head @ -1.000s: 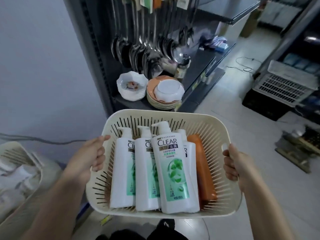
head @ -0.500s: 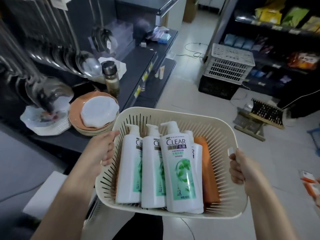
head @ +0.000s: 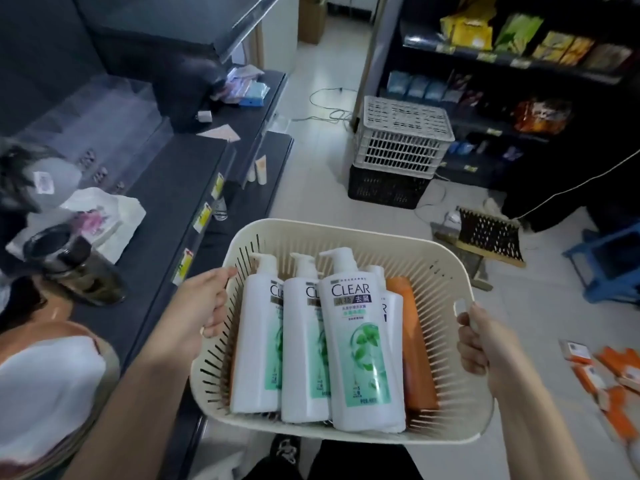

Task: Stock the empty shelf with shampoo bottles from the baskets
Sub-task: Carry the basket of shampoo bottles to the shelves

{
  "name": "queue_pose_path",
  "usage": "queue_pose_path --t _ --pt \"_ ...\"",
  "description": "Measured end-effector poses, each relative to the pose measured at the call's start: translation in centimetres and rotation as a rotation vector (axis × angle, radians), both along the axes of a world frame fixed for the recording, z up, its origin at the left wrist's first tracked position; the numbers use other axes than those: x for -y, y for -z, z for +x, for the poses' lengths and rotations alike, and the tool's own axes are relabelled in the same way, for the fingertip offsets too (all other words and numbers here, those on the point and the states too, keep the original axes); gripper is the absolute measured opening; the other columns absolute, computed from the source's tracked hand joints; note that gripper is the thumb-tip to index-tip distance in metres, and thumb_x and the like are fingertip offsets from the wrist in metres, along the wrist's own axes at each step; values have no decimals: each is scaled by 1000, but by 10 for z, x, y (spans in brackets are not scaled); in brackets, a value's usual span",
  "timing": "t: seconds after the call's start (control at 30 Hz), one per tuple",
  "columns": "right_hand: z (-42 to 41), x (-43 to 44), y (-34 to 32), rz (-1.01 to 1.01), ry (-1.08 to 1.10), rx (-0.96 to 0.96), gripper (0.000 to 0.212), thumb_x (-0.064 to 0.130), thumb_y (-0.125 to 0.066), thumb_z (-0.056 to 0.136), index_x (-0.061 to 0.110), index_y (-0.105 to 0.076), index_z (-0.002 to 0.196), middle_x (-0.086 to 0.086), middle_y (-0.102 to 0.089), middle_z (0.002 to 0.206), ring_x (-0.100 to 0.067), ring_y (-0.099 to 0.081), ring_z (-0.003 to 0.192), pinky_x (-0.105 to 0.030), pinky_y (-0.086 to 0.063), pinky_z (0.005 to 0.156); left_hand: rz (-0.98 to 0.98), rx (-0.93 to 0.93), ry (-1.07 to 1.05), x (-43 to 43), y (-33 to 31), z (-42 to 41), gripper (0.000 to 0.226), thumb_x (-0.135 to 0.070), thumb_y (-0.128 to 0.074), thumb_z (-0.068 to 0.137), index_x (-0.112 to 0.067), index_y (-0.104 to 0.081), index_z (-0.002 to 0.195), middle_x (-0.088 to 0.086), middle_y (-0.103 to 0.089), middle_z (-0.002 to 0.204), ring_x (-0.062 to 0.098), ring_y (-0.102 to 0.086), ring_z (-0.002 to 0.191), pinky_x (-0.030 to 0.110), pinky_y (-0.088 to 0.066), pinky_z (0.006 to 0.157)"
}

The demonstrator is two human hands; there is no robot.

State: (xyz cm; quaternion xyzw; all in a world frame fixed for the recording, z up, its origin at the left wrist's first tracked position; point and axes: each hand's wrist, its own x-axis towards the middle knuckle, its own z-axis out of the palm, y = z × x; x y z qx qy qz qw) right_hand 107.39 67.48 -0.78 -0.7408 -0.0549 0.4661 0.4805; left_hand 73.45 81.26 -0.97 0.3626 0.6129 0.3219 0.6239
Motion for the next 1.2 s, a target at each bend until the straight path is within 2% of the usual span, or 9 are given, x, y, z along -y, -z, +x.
queue_pose_path --t 0.37,0.73,0.97,1.2 --pt "143 -155 4 8 -12 20 42 43 -33 105 15 -44 77 8 -27 40 -6 -19 26 -10 -16 34 8 20 26 -159 4 139 28 -24 -39 104 -15 -58 121 -7 -29 47 6 -22 33 16 -18 35" --pt "286 -332 0 -15 -47 58 40 44 -36 104 14 -50 81 8 -29 44 -6 -21 29 -15 -17 32 -1 11 19 -333 -2 283 21 -20 -41 102 -19 -61 98 -1 -26 55 6 -22 31 16 -17 36" --pt "351 -456 9 -26 -24 83 35 37 -38 104 13 -51 84 7 -31 46 -8 -23 32 -17 -18 35 -30 15 53 -472 20 357 22 -23 -42 103 -15 -62 109 -3 -32 48 7 -24 30 13 -21 34" --pt "420 -565 8 -37 61 37 37 39 -34 104 14 -47 80 8 -30 42 -8 -21 29 -16 -17 33 -40 4 123 -609 11 439 25 -26 -42 104 -12 -61 112 -7 -31 43 7 -23 30 14 -20 35"
